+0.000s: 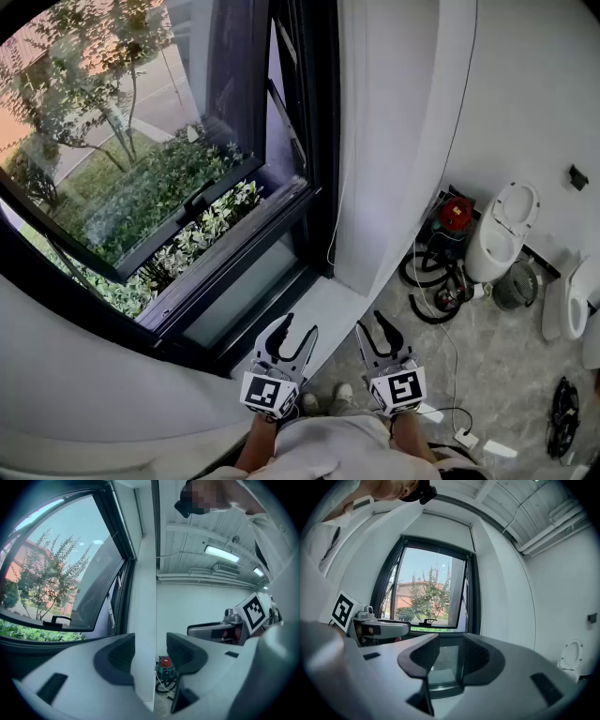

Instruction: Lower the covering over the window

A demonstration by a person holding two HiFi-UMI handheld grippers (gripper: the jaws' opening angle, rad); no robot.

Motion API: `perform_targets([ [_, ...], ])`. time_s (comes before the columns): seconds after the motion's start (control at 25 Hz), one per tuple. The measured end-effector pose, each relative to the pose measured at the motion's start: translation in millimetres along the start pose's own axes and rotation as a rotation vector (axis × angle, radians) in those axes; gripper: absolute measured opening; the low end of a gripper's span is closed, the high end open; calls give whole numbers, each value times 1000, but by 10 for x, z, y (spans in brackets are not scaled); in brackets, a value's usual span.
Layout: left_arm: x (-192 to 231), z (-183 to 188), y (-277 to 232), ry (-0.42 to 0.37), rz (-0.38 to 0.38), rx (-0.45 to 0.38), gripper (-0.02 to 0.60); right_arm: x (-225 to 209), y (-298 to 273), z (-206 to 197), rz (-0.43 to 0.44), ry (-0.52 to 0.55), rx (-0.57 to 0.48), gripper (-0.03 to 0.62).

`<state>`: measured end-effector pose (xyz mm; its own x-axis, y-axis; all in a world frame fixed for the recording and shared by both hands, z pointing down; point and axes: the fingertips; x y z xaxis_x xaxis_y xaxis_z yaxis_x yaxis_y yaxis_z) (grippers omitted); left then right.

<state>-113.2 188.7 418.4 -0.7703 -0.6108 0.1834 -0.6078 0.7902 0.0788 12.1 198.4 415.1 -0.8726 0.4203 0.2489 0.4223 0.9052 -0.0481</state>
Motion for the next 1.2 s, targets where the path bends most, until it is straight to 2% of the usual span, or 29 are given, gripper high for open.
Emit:
perform_targets([
  [0.32,78,-33,-241,-21,10,-10,210,-209,-155,-36,5,-20,-46,138],
  [0.8,-106,-78,-732,-54,56,-5,190,-670,-382,-101,81,-31,-82,137],
  [0.96,-119,-124,-883,-60,71,5,175,-811,-442,-150,77,-38,-76,137],
  [1.04,-92,-120,-958,-59,80,3,146,-869,-487,-178,76,-39,-72,137],
  [1.2,-49,-131,-1110,-50,80,13,141,-975,-576,-246,66,-49,-51,137],
])
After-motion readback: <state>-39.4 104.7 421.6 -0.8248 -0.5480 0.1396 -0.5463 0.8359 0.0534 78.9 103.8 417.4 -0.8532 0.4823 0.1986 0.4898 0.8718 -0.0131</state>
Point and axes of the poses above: the fingertips, and each gripper's own axes: y backward along the fingers, x to its left, z out of its top, and after that the axes turned 9 degrees about y, right-handed
